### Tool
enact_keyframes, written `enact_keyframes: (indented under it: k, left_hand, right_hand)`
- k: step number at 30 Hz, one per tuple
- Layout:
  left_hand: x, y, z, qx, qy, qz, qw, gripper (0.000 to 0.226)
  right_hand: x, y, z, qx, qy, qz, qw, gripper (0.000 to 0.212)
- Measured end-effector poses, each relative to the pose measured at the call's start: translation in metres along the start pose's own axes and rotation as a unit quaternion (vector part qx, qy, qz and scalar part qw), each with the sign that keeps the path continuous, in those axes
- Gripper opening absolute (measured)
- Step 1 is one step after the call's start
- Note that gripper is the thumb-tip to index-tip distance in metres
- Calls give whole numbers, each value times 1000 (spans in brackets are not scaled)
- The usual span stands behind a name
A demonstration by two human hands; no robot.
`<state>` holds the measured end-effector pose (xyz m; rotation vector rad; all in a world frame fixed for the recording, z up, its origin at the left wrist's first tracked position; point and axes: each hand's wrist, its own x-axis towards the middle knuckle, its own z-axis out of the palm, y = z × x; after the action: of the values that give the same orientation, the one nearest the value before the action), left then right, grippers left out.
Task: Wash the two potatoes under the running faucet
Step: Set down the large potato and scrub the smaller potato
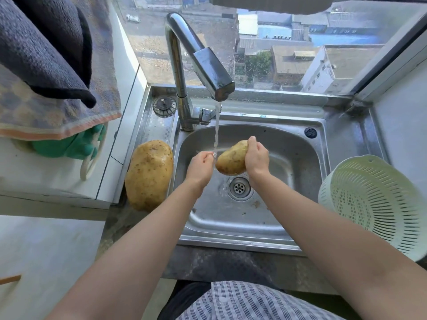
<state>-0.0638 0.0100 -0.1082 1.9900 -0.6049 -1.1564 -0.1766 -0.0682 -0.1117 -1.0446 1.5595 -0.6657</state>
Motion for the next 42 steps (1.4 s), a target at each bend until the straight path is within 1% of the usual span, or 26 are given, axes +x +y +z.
enact_keyframes:
  k: [2,4,7,9,11,12,15,16,17,18,20,21,22,24,25,27,28,29,31,32,34,35,36,39,41,42]
  left_hand:
    - [-3,21,13,-89,-66,-69,991,45]
    - [-2,39,21,-188,-112,-118,969,58]
    - [9,48,25,-341,-142,-144,918,70]
    - [17,47,20,-377,-156,-150,901,73]
    - [19,42,14,-361,-156,-147,908,66]
    - [18,39,10,-337,-146,-140,920,59]
    - [14,29,-1,-246,-88,-95,961,22]
    - [13,26,-5,-240,-59,-87,965,24]
    - [14,21,-9,-250,-25,-88,964,37]
    - [13,17,-14,-259,13,-87,962,42]
    - [13,13,-21,-256,79,-78,960,33]
    - [14,10,-23,-252,93,-74,960,28]
    - [12,8,-24,-240,96,-75,963,22]
    - [6,9,-22,-205,55,-87,973,16]
    - [6,8,-19,-194,17,-91,977,19]
    - [2,9,-12,-195,-63,-70,976,28]
    - [-1,10,-7,-194,-87,-45,976,31]
    - [-2,9,-3,-190,-92,-21,977,34]
    - [-5,10,-1,-162,-61,9,985,33]
    - [-5,11,-2,-146,-39,15,988,32]
    - [-4,12,-5,-113,-1,0,994,42]
    - [-3,11,-7,-93,14,-20,995,47]
    - [-4,11,-9,-76,27,-45,996,53]
    - [-8,9,-11,-53,33,-96,993,61]
    - [-7,8,-12,-42,29,-89,995,62]
    - [-4,7,-12,-37,24,-64,997,60]
  right_hand:
    - [2,2,-11,2,14,4,1000,40]
    - [2,3,-19,5,24,11,1000,39]
    - [1,2,-29,8,35,17,999,38]
    - [3,0,-31,10,38,23,999,38]
    - [3,-3,-26,9,28,27,999,41]
    - [2,-4,-22,7,18,27,999,42]
    - [-3,-11,-3,-6,-24,21,999,45]
    - [-6,-15,5,-9,-40,20,999,45]
    - [-9,-18,12,-10,-55,17,998,44]
    - [-11,-20,19,-10,-66,14,998,44]
    - [-13,-22,26,-8,-76,10,997,44]
    - [-13,-21,28,-7,-76,8,997,44]
    - [-13,-21,28,-8,-74,9,997,43]
    - [-12,-19,26,-10,-65,11,998,41]
    - [-11,-19,25,-9,-57,12,998,40]
    - [-11,-18,23,-6,-44,15,999,38]
    - [-11,-19,23,-6,-45,15,999,37]
    - [-12,-19,22,-7,-55,14,998,35]
    - [-15,-17,19,-1,-104,-1,995,31]
    - [-17,-16,17,9,-139,-11,990,34]
    - [-21,-14,17,42,-197,-29,979,44]
    - [-22,-15,19,53,-209,-37,976,44]
    - [-23,-16,24,62,-209,-42,975,40]
    - [-26,-22,39,58,-167,-65,982,22]
    - [-25,-26,45,61,-139,-65,986,14]
    - [-22,-27,46,69,-123,-53,989,11]
